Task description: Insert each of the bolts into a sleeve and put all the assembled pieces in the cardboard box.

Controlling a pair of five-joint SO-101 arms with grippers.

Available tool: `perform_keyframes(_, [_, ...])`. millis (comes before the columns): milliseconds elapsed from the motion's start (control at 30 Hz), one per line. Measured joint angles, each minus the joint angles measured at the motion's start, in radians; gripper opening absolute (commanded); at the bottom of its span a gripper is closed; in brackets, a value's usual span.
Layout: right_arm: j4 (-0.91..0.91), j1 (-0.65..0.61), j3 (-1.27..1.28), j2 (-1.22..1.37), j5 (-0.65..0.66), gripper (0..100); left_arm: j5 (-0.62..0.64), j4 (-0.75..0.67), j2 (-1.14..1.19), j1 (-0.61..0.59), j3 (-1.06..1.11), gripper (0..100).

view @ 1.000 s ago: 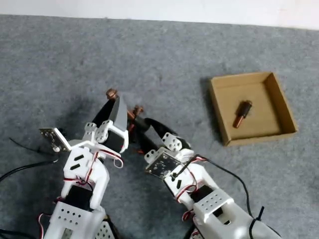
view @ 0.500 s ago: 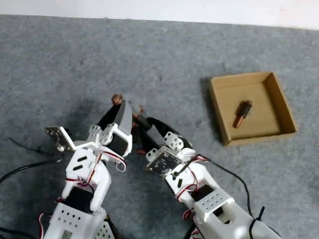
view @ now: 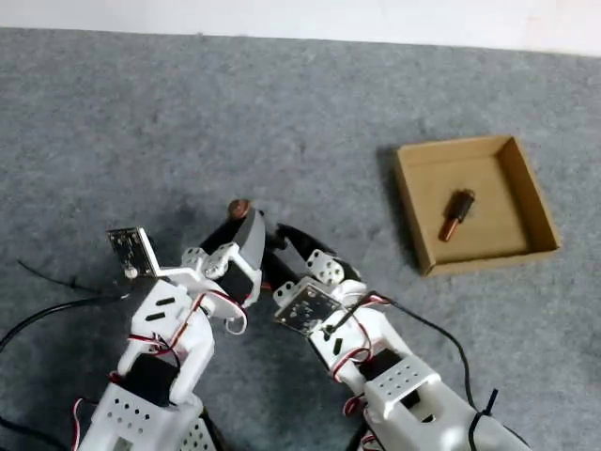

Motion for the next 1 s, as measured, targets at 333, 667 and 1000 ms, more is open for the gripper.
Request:
perform_keyframes(333, [-0.006, 0.034, 0.000, -0.002, 0.000, 0.4, 0.000, 0.110, 0.015, 0.078, 0.005, 26])
perform_keyframes(667, [-0.008, 0.071, 0.000, -0.003, 0.002, 0.4, 0.078, 0.114, 0.008, -0.060, -0.018, 23])
perform_keyframes(1000, [-0.008, 0.172, 0.000, -0.003, -0.057, 0.4, 0.109, 0.114, 0.014, -0.176, -0.031, 23])
